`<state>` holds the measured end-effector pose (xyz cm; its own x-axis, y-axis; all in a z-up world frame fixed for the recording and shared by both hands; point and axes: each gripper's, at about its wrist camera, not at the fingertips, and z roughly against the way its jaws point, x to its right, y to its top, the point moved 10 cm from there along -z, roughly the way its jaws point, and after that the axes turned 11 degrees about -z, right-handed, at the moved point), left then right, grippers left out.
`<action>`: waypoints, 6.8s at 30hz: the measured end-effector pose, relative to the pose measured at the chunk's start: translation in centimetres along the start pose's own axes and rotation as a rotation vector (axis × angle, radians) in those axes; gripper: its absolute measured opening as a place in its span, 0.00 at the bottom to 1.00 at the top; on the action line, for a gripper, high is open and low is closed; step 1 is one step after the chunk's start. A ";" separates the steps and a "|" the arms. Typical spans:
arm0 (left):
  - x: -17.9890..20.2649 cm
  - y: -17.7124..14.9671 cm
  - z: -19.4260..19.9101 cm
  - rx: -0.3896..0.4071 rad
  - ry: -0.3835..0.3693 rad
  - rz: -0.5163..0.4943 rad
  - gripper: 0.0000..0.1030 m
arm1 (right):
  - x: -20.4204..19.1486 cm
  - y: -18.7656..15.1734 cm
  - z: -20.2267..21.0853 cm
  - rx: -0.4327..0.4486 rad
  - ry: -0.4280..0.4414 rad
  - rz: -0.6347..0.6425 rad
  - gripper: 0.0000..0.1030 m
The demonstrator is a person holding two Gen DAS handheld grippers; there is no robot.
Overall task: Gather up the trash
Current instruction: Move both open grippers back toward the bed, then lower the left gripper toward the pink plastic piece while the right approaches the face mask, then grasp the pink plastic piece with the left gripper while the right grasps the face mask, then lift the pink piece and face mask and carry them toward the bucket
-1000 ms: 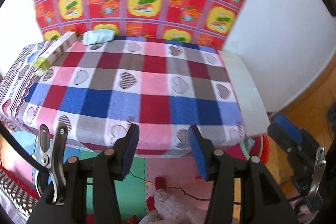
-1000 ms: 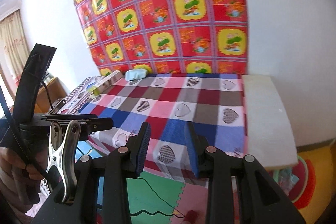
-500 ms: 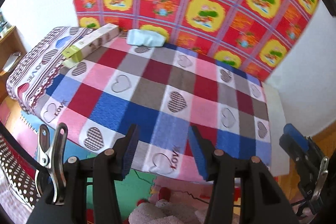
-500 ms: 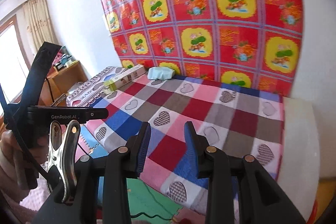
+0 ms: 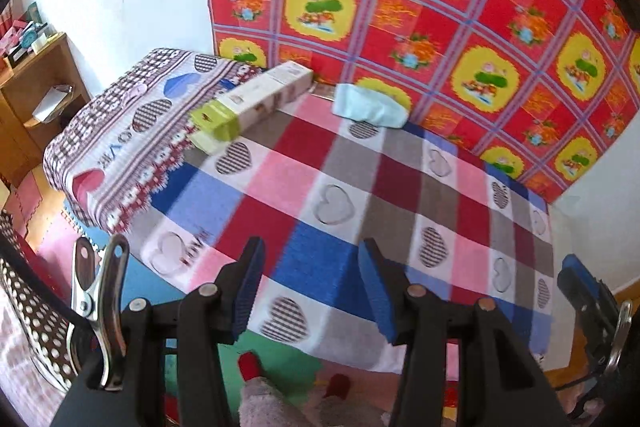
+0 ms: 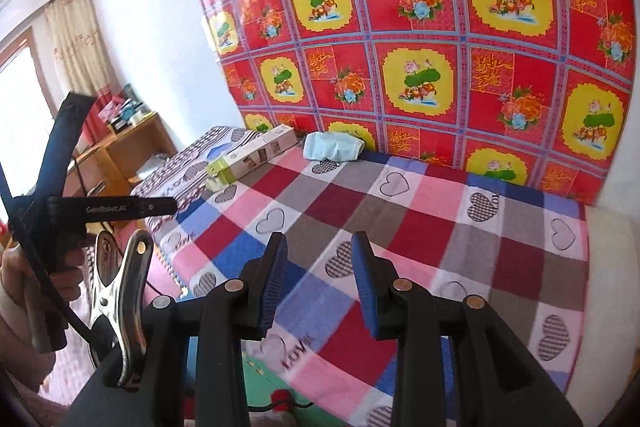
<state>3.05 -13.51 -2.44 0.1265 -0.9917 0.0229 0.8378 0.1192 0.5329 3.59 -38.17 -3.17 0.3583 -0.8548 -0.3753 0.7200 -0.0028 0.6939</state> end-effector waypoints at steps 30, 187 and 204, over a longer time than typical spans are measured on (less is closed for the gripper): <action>-20.6 7.8 -6.7 -0.028 0.067 0.016 0.50 | -8.8 3.8 -14.1 -0.018 -0.095 -0.131 0.33; -18.1 15.7 -20.5 -0.102 -0.272 -0.211 0.43 | -3.8 5.4 -22.6 0.003 -0.376 -0.556 0.18; -8.6 14.0 -16.0 -0.078 -0.306 -0.346 0.43 | -4.6 2.4 -18.6 0.028 -0.360 -0.585 0.18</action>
<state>22.17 -2.49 -8.68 -0.3197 -0.9412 0.1097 0.8421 -0.2291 0.4883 14.77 -24.62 -11.19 -0.3077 -0.8279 -0.4690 0.7180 -0.5254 0.4566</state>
